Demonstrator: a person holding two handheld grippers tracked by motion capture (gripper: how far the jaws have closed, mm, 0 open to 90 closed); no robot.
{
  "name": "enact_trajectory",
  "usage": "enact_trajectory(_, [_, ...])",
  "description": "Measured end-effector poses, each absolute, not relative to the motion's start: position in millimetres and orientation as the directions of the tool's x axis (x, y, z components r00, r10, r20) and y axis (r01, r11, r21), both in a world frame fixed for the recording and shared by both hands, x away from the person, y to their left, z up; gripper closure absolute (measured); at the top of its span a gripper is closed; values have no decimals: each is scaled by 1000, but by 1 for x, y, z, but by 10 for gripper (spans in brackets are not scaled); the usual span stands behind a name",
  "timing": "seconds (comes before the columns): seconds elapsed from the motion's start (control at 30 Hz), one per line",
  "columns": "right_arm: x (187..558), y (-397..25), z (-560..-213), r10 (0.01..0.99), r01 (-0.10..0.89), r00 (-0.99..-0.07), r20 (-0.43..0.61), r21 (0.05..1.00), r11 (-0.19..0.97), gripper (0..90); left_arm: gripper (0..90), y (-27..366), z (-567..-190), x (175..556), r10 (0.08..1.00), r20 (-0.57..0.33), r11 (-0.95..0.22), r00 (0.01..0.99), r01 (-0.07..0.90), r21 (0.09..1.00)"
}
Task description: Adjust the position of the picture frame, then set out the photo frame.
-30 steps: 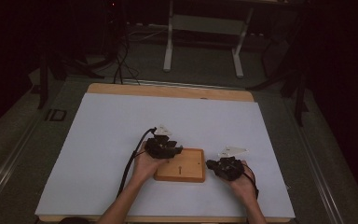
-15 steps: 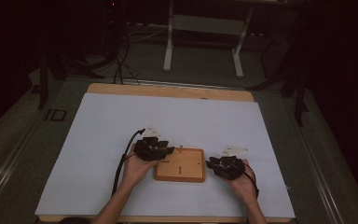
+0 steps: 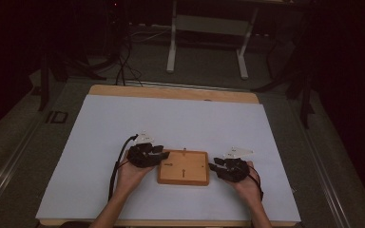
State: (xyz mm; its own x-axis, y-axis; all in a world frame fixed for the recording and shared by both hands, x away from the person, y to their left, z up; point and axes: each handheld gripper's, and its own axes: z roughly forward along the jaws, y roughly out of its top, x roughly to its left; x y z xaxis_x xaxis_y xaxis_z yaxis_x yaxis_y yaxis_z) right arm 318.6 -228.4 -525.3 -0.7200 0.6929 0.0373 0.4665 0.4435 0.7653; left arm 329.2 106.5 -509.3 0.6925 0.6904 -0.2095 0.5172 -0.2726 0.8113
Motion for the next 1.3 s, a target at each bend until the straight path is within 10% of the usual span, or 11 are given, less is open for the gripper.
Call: enact_trajectory(1.3, [343, -193, -507, 606, 387, -795, 25, 790, 475, 616, 569, 127, -525, 299, 707, -201, -295, 678, 542, 787])
